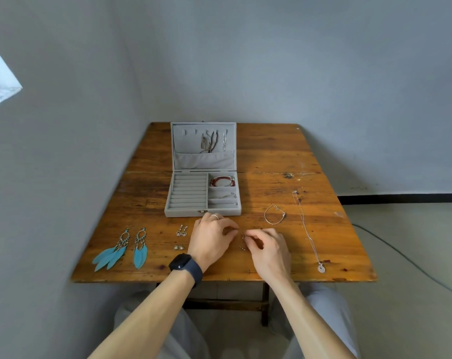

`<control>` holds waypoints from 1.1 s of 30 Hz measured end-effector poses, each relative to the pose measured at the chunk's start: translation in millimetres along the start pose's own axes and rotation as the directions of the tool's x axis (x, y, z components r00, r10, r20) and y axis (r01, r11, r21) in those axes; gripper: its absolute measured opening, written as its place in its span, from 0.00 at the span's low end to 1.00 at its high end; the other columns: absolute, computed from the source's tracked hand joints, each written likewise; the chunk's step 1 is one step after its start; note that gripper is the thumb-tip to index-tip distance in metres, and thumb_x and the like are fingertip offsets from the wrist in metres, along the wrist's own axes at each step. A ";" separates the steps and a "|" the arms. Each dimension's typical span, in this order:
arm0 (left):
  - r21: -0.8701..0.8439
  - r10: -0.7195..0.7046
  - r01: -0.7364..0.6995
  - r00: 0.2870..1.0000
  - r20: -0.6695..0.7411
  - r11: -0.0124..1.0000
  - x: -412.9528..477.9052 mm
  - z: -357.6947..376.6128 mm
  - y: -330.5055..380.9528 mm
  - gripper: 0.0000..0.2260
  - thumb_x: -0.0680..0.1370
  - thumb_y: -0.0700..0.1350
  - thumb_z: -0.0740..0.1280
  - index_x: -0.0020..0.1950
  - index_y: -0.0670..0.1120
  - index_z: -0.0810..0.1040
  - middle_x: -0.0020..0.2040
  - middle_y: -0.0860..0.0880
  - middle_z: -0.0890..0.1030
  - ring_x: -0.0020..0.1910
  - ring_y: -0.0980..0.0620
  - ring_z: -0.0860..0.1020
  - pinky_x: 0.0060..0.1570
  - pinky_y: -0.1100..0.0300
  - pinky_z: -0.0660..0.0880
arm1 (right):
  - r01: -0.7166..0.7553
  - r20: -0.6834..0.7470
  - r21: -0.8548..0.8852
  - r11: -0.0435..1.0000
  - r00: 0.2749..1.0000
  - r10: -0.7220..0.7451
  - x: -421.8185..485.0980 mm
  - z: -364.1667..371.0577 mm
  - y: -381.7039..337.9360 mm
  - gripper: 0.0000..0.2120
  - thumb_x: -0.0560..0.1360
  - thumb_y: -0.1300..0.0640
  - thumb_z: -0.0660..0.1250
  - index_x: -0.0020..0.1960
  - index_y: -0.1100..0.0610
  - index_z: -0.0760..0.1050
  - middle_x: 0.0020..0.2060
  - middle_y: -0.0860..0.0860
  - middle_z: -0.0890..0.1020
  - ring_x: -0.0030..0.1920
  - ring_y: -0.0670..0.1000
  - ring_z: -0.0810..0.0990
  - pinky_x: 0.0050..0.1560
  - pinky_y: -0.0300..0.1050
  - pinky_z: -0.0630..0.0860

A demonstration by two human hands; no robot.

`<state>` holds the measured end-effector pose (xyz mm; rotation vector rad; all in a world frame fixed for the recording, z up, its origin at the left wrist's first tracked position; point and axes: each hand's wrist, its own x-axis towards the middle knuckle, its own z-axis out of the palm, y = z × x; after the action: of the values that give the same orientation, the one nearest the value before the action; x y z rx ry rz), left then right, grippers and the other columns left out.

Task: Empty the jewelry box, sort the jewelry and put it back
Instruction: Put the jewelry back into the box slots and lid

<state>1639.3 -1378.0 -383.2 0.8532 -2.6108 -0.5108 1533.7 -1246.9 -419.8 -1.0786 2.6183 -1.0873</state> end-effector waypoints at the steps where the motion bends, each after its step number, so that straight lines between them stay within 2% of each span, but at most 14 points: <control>1: -0.044 -0.018 0.018 1.000 -0.014 0.999 0.6 -4.0 -2.0 0.08 0.80 0.53 0.67 0.57 0.57 0.83 0.53 0.55 0.82 0.56 0.53 0.73 0.58 0.55 0.72 | 0.006 -0.009 0.006 1.000 1.000 -0.006 -1.0 0.1 0.2 0.08 0.78 0.47 0.69 0.55 0.41 0.82 0.50 0.40 0.78 0.51 0.43 0.72 0.40 0.30 0.63; 4: -0.207 -0.091 0.081 0.995 -0.043 0.975 -1.7 -18.3 -10.8 0.06 0.79 0.51 0.69 0.55 0.55 0.82 0.51 0.58 0.83 0.55 0.55 0.75 0.54 0.59 0.74 | 0.014 -0.018 0.078 0.997 1.000 -0.013 -4.4 -2.1 0.9 0.06 0.78 0.48 0.68 0.54 0.41 0.81 0.48 0.35 0.78 0.49 0.40 0.72 0.42 0.32 0.67; 6: -0.340 -0.152 0.126 0.987 -0.049 0.932 -5.4 -29.0 -18.0 0.06 0.79 0.49 0.69 0.55 0.53 0.83 0.49 0.58 0.82 0.52 0.59 0.77 0.52 0.62 0.75 | 0.009 0.005 0.178 0.984 1.000 -0.010 -5.2 -6.5 2.1 0.06 0.79 0.50 0.68 0.54 0.40 0.79 0.46 0.32 0.78 0.49 0.38 0.75 0.43 0.32 0.70; 10: -0.524 -0.264 0.189 0.962 -0.072 0.831 -12.9 -50.5 -33.3 0.03 0.80 0.46 0.69 0.52 0.52 0.81 0.47 0.57 0.82 0.47 0.66 0.78 0.42 0.74 0.73 | -0.071 0.066 0.362 0.930 0.997 0.050 -4.1 -20.0 3.4 0.08 0.79 0.55 0.69 0.52 0.41 0.78 0.46 0.36 0.83 0.51 0.33 0.78 0.44 0.23 0.71; 12: -0.545 -0.308 0.209 0.947 -0.095 0.812 -14.6 -59.8 -43.0 0.02 0.79 0.46 0.69 0.51 0.53 0.81 0.46 0.58 0.82 0.47 0.68 0.77 0.42 0.77 0.70 | -0.101 0.085 0.419 0.902 0.994 0.072 -3.2 -26.0 1.2 0.07 0.78 0.55 0.70 0.52 0.42 0.80 0.47 0.36 0.84 0.52 0.34 0.79 0.46 0.22 0.71; 15: -0.570 -0.364 0.244 0.925 -0.105 0.784 -13.2 -71.9 -59.7 0.03 0.79 0.47 0.69 0.51 0.53 0.81 0.46 0.59 0.82 0.48 0.70 0.76 0.41 0.79 0.69 | -0.097 0.098 0.482 0.871 0.994 0.056 0.5 -32.6 -8.8 0.06 0.77 0.53 0.71 0.52 0.43 0.81 0.48 0.34 0.83 0.53 0.35 0.79 0.48 0.27 0.74; 19: -0.623 -0.443 0.291 0.891 -0.100 0.726 -2.9 -82.7 -85.0 0.02 0.78 0.49 0.70 0.49 0.56 0.81 0.46 0.57 0.84 0.48 0.69 0.77 0.45 0.69 0.71 | -0.067 0.131 0.523 0.850 0.991 -0.003 13.5 -34.2 -32.3 0.06 0.76 0.52 0.72 0.51 0.42 0.82 0.48 0.35 0.84 0.51 0.39 0.82 0.51 0.37 0.78; 22: -0.649 -0.475 0.307 0.875 -0.096 0.697 8.8 -86.4 -102.0 0.02 0.78 0.50 0.69 0.49 0.58 0.80 0.46 0.59 0.84 0.48 0.65 0.79 0.46 0.64 0.72 | -0.038 0.160 0.529 0.848 0.986 -0.056 29.6 -29.2 -52.1 0.07 0.77 0.53 0.71 0.53 0.43 0.82 0.48 0.37 0.85 0.52 0.41 0.82 0.52 0.40 0.80; 26: -0.645 -0.473 0.311 0.876 -0.090 0.698 29.6 -93.3 -116.6 0.05 0.79 0.51 0.68 0.51 0.62 0.79 0.48 0.61 0.84 0.49 0.64 0.80 0.49 0.64 0.75 | 0.011 0.186 0.517 0.856 0.975 -0.125 59.6 -16.2 -78.8 0.08 0.78 0.56 0.71 0.53 0.44 0.82 0.48 0.36 0.84 0.51 0.38 0.81 0.51 0.34 0.78; 29: -0.640 -0.456 0.297 0.885 -0.093 0.708 46.7 -96.2 -124.0 0.04 0.79 0.50 0.68 0.49 0.61 0.79 0.47 0.63 0.84 0.48 0.66 0.80 0.48 0.65 0.73 | 0.056 0.209 0.490 0.870 0.961 -0.180 86.1 -4.4 -95.5 0.09 0.78 0.56 0.70 0.54 0.44 0.82 0.48 0.34 0.84 0.51 0.36 0.80 0.49 0.27 0.74; 31: -0.631 -0.459 0.302 0.883 -0.097 0.715 58.0 -96.2 -127.6 0.03 0.78 0.51 0.69 0.48 0.60 0.80 0.46 0.62 0.84 0.48 0.65 0.80 0.48 0.66 0.73 | 0.077 0.220 0.468 0.881 0.955 -0.201 103.6 3.9 -103.7 0.09 0.77 0.56 0.71 0.54 0.43 0.82 0.47 0.36 0.84 0.51 0.36 0.80 0.49 0.26 0.74; 33: -0.610 -0.441 0.294 0.892 -0.103 0.736 67.8 -95.0 -130.6 0.02 0.77 0.51 0.71 0.48 0.59 0.81 0.45 0.64 0.83 0.48 0.67 0.79 0.45 0.72 0.72 | 0.085 0.225 0.444 0.892 0.953 -0.203 120.9 11.9 -108.8 0.09 0.76 0.55 0.73 0.54 0.44 0.82 0.46 0.37 0.84 0.49 0.35 0.81 0.49 0.26 0.74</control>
<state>1692.5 -1539.9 -342.7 1.1264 -1.8722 -1.1632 1510.5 -1385.9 -337.8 -1.2249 1.9859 -1.3593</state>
